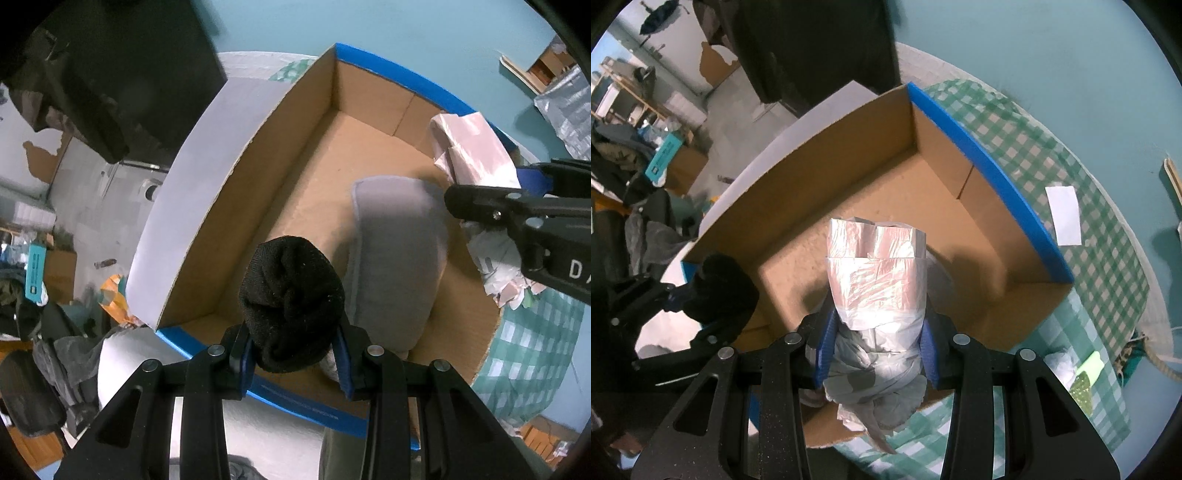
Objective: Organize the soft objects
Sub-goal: 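Open the left gripper over the box while the right gripper releases the pink-and-white bundle inside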
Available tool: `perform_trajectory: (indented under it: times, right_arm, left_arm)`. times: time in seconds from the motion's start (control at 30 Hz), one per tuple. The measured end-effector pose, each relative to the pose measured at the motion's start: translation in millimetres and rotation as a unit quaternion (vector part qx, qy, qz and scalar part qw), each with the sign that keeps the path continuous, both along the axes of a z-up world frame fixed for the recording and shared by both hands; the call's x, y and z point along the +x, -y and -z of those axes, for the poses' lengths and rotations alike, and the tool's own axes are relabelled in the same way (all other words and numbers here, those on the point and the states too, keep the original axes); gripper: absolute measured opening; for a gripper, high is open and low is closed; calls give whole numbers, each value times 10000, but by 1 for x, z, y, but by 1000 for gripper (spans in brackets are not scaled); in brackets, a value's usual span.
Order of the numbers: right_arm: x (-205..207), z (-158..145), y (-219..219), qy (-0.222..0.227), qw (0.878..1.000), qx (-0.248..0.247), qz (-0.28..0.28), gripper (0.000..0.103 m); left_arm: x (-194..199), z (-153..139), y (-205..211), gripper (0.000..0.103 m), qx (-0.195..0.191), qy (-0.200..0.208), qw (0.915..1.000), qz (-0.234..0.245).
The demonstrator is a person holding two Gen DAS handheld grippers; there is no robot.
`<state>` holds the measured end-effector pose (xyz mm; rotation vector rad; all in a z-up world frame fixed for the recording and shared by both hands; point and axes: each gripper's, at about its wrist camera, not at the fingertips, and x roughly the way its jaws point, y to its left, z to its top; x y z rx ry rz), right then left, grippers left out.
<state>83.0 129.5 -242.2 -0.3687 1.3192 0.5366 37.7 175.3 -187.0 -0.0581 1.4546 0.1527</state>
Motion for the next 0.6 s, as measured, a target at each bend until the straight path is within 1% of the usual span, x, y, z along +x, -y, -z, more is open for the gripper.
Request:
perform_trajectory:
  times: [0.13, 0.17, 0.27, 0.37, 0.43, 0.5, 0.6]
  right_arm:
    - [0, 6, -3, -84, 9999, -35, -43, 40]
    - [-1, 7, -4, -96, 9999, -33, -44, 40]
    - [-1, 5, -3, -90, 9999, 29, -47, 41]
    - [-3, 1, -2, -14, 10000, 79, -18, 51]
    - [-4, -3, 0, 68, 9999, 124, 16, 65]
    - [-6, -6, 1, 146, 9998, 159, 15, 69]
    - [-8, -10, 4, 188, 9997, 148, 4, 70]
  left_arm:
    - [1, 3, -2, 39, 1, -39, 9999, -97]
    - [0, 3, -2, 42, 14, -51, 9999, -110]
    - [0, 4, -4, 44, 56, -126, 9998, -158]
    - [0, 4, -4, 45, 66, -137, 9996, -226]
    - [0, 2, -4, 45, 97, -125, 9995, -260]
    - [-1, -2, -1, 47, 100, -114, 9995, -270]
    - [-1, -4, 1, 49, 86, -84, 9995, -275]
